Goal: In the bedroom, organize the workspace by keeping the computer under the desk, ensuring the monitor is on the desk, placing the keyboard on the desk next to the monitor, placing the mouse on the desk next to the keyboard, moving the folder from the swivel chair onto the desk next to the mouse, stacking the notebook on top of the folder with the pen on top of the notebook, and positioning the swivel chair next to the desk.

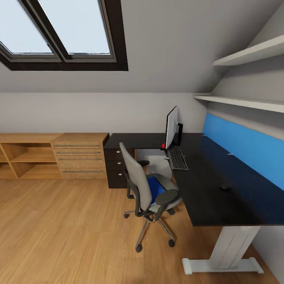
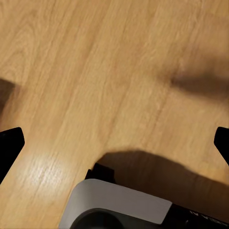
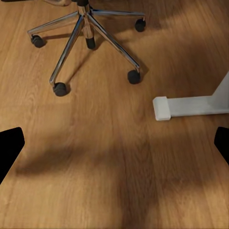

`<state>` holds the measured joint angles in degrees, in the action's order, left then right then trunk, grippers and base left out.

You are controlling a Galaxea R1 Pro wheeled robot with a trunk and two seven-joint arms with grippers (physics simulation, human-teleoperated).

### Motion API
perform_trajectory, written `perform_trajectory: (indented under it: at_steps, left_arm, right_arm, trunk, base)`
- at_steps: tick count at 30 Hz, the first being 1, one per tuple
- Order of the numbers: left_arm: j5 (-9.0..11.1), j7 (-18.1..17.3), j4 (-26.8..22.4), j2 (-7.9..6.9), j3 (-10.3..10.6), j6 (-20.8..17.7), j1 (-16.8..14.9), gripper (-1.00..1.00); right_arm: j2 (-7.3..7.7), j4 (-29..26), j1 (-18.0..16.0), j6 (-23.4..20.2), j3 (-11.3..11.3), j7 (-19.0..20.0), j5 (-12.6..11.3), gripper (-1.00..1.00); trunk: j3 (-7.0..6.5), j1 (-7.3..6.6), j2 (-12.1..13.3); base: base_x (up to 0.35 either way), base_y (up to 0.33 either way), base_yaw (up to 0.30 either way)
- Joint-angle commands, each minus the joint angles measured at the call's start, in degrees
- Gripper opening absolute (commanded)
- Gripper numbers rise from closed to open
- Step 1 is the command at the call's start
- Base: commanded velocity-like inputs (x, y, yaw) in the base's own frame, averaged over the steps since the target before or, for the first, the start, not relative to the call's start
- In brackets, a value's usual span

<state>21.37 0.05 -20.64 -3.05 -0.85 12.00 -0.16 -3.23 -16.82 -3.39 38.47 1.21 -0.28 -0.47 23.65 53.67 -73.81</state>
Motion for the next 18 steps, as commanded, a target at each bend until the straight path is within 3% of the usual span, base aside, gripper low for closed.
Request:
perform_trajectory:
  at_steps: [1,18]
  left_arm:
    - [0.2,0.0,0.0,0.0,0.0,0.1,0.0,1.0]
    - [0.1,-0.2,-0.2,0.1,0.0,0.1,0.0,1.0]
  right_arm:
    - [-0.03,0.0,0.0,0.2,0.1,0.0,0.0,1.0]
    - [0.44,0.0,0.0,0.2,0.1,0.0,0.2,1.0]
  trunk:
    - [0.24,0.23,-0.4]
    - [3.3,3.96,-7.3]
  base:
    - [0.0,0.0,0.0]
    - [0.0,0.005,0.0]
